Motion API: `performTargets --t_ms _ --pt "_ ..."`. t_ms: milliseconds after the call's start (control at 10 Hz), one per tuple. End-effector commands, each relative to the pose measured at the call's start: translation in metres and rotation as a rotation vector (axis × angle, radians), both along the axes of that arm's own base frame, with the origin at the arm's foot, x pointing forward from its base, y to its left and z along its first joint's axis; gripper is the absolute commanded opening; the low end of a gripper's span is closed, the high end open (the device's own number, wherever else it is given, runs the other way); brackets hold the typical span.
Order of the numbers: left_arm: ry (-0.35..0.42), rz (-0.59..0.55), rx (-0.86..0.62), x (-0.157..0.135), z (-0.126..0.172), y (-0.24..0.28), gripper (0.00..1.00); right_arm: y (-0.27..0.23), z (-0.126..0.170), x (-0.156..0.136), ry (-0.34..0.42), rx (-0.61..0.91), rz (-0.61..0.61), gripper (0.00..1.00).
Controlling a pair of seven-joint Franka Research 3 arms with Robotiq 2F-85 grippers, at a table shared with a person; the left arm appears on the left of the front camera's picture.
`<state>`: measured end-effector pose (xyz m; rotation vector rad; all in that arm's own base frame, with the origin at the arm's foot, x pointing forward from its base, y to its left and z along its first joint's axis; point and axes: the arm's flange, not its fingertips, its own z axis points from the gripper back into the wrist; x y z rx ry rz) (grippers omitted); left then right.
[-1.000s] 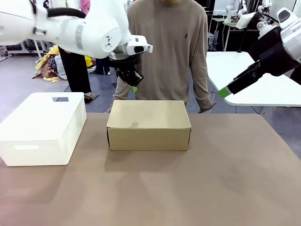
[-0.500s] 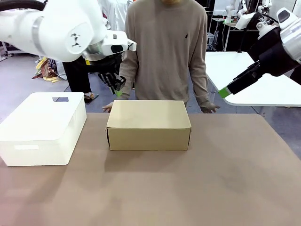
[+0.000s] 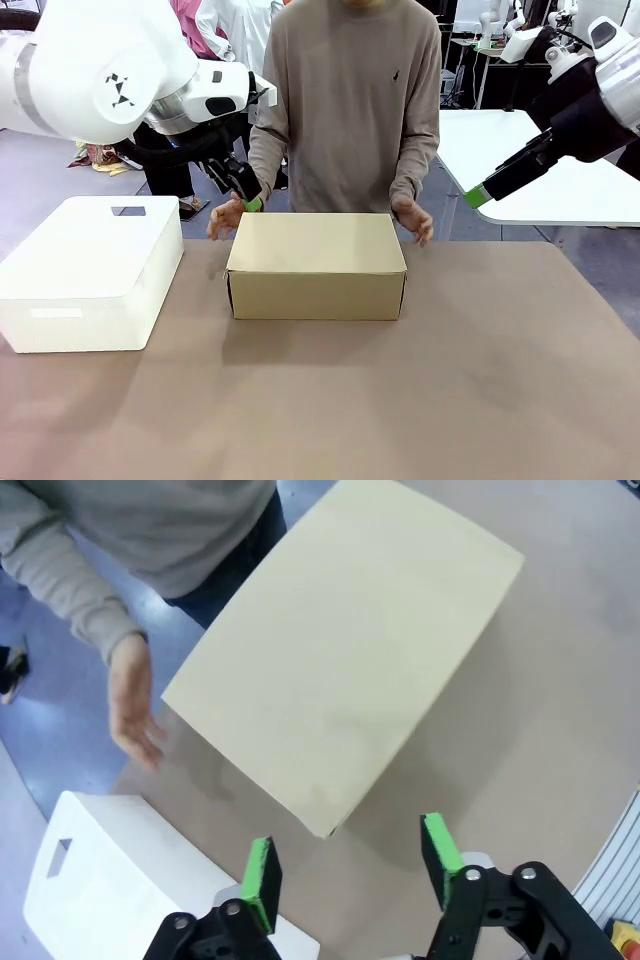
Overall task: Pack the shoes into the box.
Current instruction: Press down on the lid of the Shoes Box.
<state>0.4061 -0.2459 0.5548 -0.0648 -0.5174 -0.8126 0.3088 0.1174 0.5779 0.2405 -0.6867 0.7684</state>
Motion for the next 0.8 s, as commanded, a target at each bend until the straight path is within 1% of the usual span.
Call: performTargets --t_ms 0,200,400,600,700 --pt "-0.043 -0.047 -0.041 -0.001 0.002 0.006 1.00 0.001 -0.002 0.000 -0.008 0.006 -0.026 1.00" --pt "-0.044 -0.047 -0.071 -0.004 0.007 0.012 1.00 0.001 -0.002 0.000 -0.008 0.006 -0.026 1.00" --pt "-0.025 -0.042 -0.096 -0.003 0.011 0.019 1.00 0.001 -0.002 0.000 -0.008 0.006 -0.026 1.00" --pt "-0.002 -0.037 -0.117 0.005 0.011 0.023 1.00 0.001 -0.002 0.000 -0.008 0.006 -0.026 1.00" --pt "-0.009 -0.039 -0.130 0.011 0.011 0.024 1.00 0.001 -0.002 0.000 -0.008 0.006 -0.026 1.00"
